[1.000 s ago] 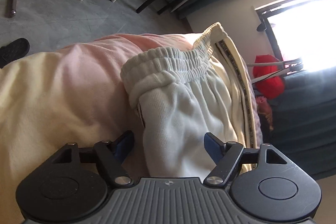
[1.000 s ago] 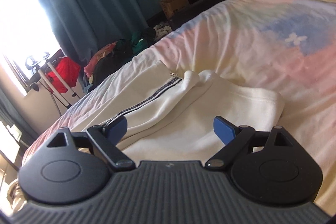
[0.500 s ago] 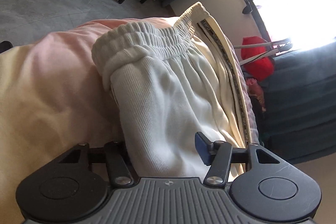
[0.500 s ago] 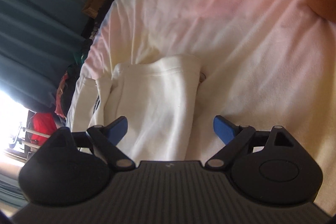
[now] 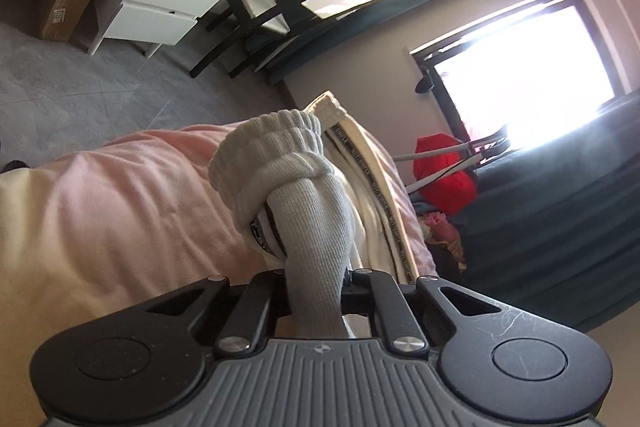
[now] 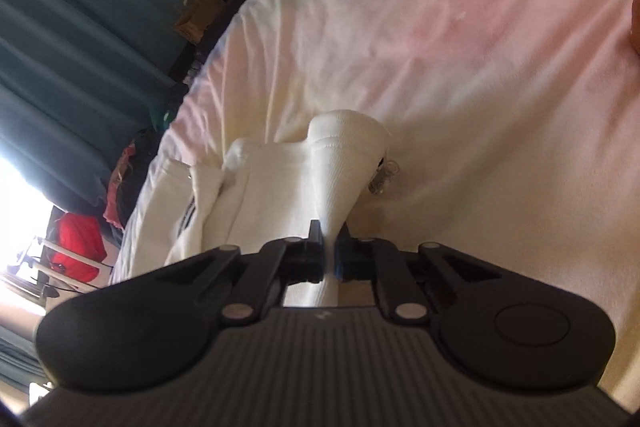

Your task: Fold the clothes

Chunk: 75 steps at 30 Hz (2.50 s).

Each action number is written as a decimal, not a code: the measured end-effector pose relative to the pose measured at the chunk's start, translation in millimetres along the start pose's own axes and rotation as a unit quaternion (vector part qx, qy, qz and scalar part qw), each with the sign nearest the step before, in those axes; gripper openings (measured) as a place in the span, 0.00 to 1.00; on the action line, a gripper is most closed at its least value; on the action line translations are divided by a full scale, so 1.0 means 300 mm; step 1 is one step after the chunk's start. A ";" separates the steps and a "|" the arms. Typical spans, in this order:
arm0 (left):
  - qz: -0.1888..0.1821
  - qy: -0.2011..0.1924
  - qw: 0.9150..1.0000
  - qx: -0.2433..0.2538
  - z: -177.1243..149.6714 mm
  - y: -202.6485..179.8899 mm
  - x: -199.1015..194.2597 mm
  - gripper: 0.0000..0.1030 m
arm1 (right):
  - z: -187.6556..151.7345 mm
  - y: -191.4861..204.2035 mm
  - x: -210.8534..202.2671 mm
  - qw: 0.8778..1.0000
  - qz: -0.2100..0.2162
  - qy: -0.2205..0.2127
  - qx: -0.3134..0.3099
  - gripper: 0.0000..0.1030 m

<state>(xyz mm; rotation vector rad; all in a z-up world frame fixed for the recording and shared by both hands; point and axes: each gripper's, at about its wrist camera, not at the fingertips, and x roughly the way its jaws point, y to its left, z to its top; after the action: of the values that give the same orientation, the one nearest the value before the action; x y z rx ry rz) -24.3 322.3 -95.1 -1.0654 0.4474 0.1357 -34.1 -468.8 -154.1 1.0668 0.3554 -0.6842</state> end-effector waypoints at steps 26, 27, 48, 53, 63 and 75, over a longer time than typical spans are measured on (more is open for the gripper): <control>0.043 -0.017 0.998 0.030 0.340 -0.579 0.730 0.09 | 0.101 0.841 0.562 0.979 -0.010 -0.100 -0.179 0.08; 0.058 -0.011 0.998 0.038 0.348 -0.589 0.817 0.09 | 0.090 0.853 0.621 0.979 -0.018 -0.097 -0.181 0.08; 0.073 0.027 0.990 0.122 0.223 -0.496 0.757 0.73 | 0.055 0.671 0.551 0.982 0.050 -0.044 -0.174 0.84; 0.078 0.042 0.991 0.105 0.171 -0.376 0.528 0.74 | 0.017 0.506 0.383 0.993 0.102 0.005 -0.059 0.85; 0.063 -0.001 0.997 -0.042 0.146 -0.177 0.392 0.75 | -0.086 0.252 0.396 0.980 0.139 0.122 0.072 0.85; 0.081 -0.037 0.996 -0.020 0.166 -0.222 0.730 0.59 | -0.039 0.350 0.587 0.987 0.151 0.056 -0.001 0.83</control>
<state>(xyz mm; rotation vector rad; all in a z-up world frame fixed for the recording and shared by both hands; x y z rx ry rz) 209.1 310.2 -112.1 -1.0598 0.4661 0.3279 167.3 -486.0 -189.6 1.1313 0.2818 -0.3551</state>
